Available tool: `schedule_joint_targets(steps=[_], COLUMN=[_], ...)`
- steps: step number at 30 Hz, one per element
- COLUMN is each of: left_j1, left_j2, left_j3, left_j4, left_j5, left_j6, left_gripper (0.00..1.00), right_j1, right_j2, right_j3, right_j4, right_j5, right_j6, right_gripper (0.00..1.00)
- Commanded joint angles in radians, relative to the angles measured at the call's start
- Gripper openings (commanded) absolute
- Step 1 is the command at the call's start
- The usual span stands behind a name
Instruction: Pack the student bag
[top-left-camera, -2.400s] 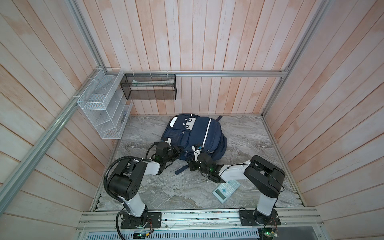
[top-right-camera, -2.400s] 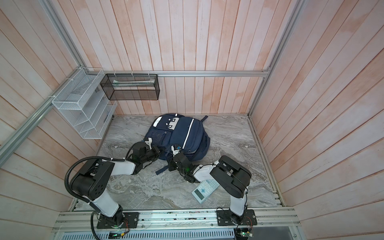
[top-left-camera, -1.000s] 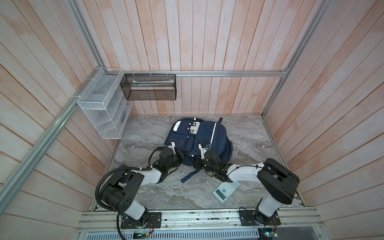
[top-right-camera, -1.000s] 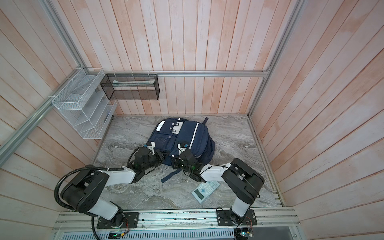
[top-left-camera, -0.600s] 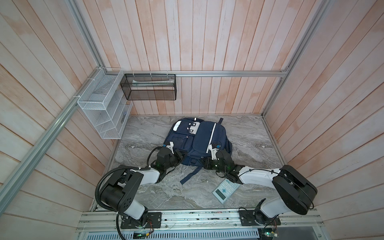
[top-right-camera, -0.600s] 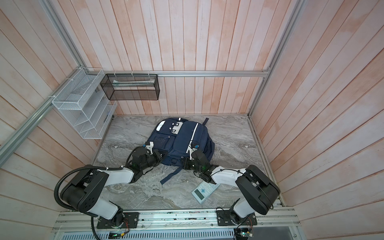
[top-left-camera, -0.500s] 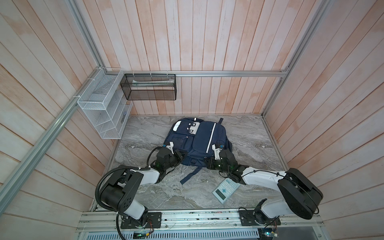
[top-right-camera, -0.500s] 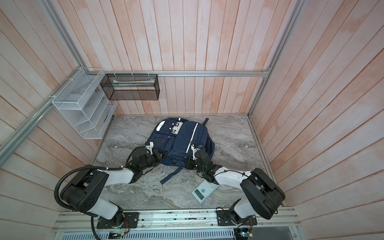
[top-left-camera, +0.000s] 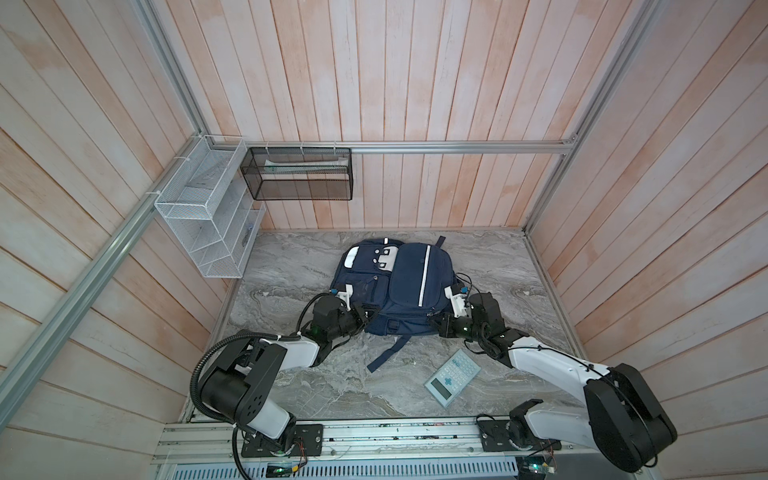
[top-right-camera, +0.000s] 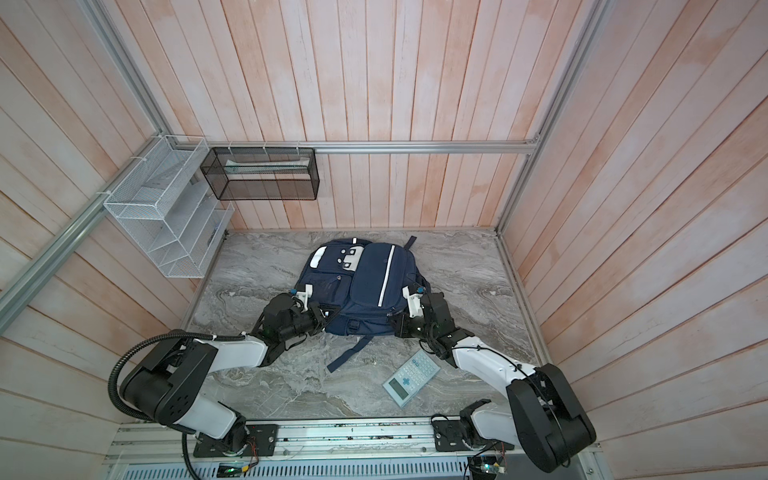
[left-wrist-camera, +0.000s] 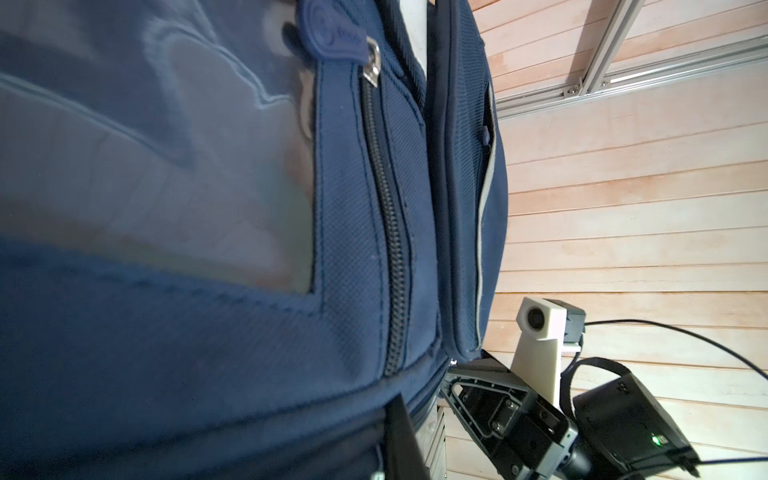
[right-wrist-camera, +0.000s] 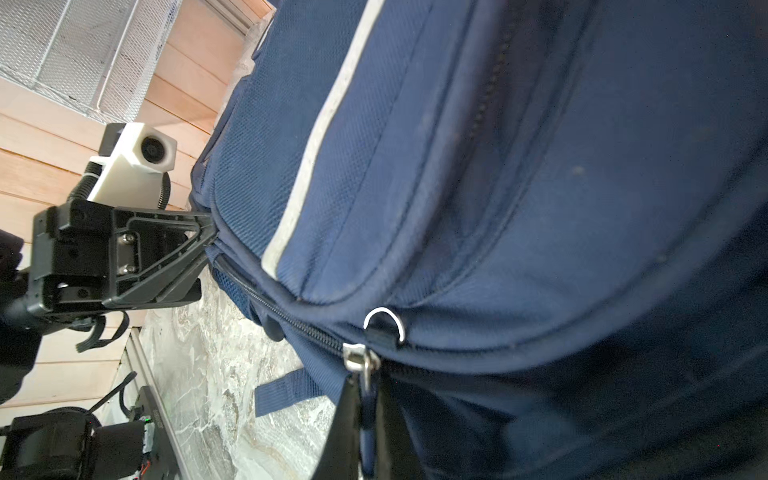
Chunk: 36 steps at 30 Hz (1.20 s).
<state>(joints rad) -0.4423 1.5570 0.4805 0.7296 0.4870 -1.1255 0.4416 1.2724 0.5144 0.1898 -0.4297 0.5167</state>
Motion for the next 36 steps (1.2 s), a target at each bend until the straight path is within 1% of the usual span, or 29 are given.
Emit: schedule_joint_targets(steps=[1,2,4,8,10,12,14,16,18,21,22,25,27,29,31,36], left_j1=[0.057,0.057,0.042,-0.014,-0.024,-0.023,-0.023,-0.025,-0.025,-0.025,-0.024,-0.025,-0.024,-0.024,-0.020,0.032], left_j2=[-0.019,-0.017,-0.011,0.006,0.008,0.011,0.015,0.018,0.020,0.020,0.020,0.012,0.005,0.000,-0.006,-0.048], left_j3=[-0.010,-0.009,-0.011,0.004,-0.005,-0.006,-0.004,-0.003,-0.003,-0.002,-0.003,-0.008,-0.008,-0.005,-0.001,0.001], left_j4=[-0.022,-0.020,-0.006,-0.011,0.007,0.006,0.004,0.011,0.015,0.013,0.013,0.013,0.002,-0.004,-0.010,-0.064], left_j5=[-0.099,-0.097,-0.089,-0.092,-0.095,-0.098,-0.098,-0.092,-0.091,-0.090,-0.087,-0.089,-0.093,-0.093,-0.092,-0.084], left_j6=[0.044,0.043,0.032,0.023,0.011,0.012,0.015,0.010,0.007,0.007,0.005,0.004,0.009,0.013,0.014,0.048], left_gripper=[0.00,0.00,0.00,0.00,0.00,0.00,0.00,0.00,0.00,0.00,0.00,0.00,0.00,0.00,0.00,0.00], right_j1=[-0.135,-0.127,-0.080,0.041,0.071,0.078,0.093,0.134,0.179,0.204,0.209,0.227,0.246,0.247,0.246,0.203], right_j2=[0.055,0.068,0.080,0.093,0.108,0.132,0.140,0.153,0.181,0.220,0.220,0.208,0.199,0.196,0.190,0.139], right_j3=[0.025,0.027,0.031,0.085,0.111,0.140,0.149,0.167,0.195,0.217,0.213,0.189,0.178,0.165,0.156,0.165], right_j4=[-0.137,-0.127,-0.088,-0.092,-0.112,-0.149,-0.147,-0.152,-0.177,-0.189,-0.186,-0.182,-0.194,-0.199,-0.208,-0.282], right_j5=[0.119,0.103,0.098,0.202,0.265,0.318,0.332,0.374,0.434,0.432,0.425,0.411,0.432,0.452,0.487,0.509], right_j6=[-0.083,-0.087,-0.096,-0.101,-0.090,-0.071,-0.072,-0.083,-0.097,-0.102,-0.096,-0.066,-0.057,-0.056,-0.060,-0.101], right_gripper=[0.00,0.02,0.10,0.27,0.35,0.38,0.39,0.39,0.36,0.22,0.19,0.18,0.16,0.07,0.00,0.00])
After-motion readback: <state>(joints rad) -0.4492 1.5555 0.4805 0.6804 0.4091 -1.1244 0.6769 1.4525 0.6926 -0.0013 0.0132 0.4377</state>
